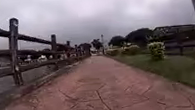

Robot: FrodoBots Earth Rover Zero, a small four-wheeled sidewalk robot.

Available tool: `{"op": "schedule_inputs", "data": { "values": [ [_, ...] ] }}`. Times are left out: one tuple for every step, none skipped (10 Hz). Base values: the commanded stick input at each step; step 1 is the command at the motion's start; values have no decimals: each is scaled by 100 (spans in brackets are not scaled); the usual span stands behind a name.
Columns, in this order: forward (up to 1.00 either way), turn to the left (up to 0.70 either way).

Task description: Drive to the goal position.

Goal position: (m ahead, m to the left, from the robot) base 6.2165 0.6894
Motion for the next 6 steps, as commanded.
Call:
{"op": "schedule_inputs", "data": {
  "values": [
    [100, 0],
    [100, 0],
    [100, 0],
    [100, 0],
    [100, 0],
    [100, 0]
  ]
}}
